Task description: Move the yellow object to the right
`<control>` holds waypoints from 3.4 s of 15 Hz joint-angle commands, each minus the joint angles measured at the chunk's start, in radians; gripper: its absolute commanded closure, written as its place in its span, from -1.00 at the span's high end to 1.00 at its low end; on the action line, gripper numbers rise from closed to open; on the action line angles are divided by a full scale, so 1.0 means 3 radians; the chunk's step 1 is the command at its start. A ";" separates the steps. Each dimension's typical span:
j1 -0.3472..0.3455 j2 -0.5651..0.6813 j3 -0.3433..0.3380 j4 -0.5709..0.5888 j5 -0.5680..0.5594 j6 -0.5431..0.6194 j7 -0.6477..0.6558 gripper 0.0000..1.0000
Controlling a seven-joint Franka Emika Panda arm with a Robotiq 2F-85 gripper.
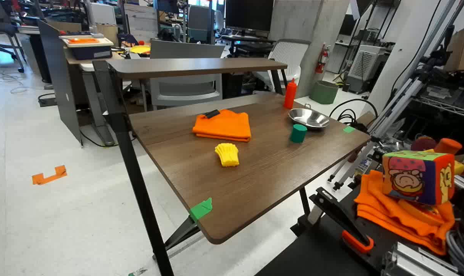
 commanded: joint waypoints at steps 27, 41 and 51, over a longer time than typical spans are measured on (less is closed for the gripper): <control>-0.0067 0.1211 -0.0103 0.0492 0.0289 0.1236 0.0141 1.00; 0.0457 0.3404 -0.0205 0.1641 -0.0554 0.2452 0.1146 1.00; 0.1000 0.4490 -0.0579 0.2521 -0.0801 0.2329 0.1559 1.00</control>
